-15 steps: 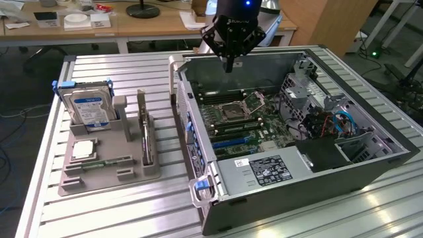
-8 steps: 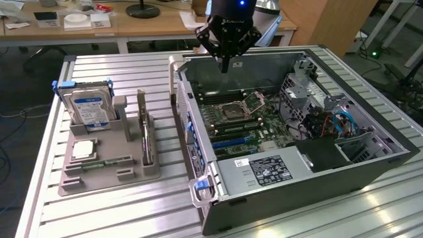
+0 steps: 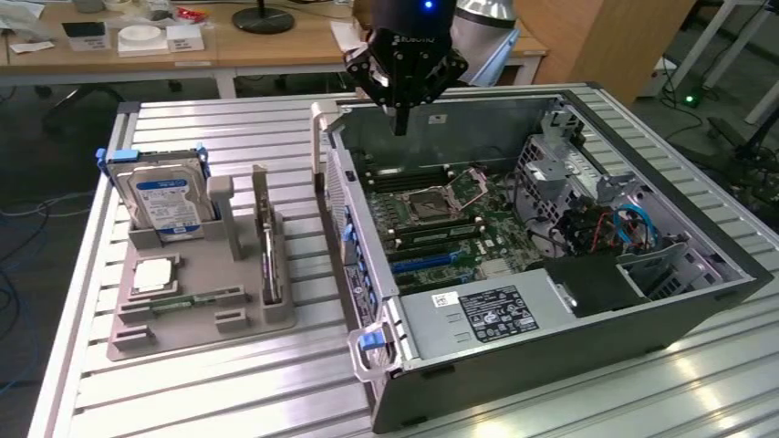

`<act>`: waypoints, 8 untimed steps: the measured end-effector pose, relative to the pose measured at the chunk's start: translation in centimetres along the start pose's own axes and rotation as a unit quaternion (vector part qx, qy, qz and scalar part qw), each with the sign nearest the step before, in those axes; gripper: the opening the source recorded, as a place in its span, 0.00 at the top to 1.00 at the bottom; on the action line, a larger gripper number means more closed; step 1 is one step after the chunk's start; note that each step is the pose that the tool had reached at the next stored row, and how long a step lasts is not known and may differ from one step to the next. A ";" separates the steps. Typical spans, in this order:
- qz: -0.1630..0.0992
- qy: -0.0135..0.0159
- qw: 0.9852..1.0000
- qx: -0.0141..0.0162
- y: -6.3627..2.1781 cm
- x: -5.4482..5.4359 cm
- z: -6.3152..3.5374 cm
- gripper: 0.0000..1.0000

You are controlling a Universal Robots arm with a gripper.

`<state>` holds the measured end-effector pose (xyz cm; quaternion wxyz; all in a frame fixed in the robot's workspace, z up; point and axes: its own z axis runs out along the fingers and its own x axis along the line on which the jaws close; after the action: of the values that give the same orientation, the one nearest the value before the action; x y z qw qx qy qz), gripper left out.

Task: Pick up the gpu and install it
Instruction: 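Reach for the gpu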

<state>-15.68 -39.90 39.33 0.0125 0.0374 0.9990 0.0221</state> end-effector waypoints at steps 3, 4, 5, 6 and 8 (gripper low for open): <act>0.000 0.000 1.000 0.000 -0.03 0.4 -0.01 0.90; 0.000 0.000 1.000 0.000 -0.04 0.5 -0.01 0.90; 0.000 0.000 1.000 0.000 -0.05 0.7 -0.02 0.90; 0.000 0.000 1.000 0.000 -0.06 0.8 -0.02 0.90; 0.000 0.000 1.000 0.000 -0.08 1.1 -0.03 0.90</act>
<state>-16.74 -39.91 39.33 0.0125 0.0374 0.9990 0.0221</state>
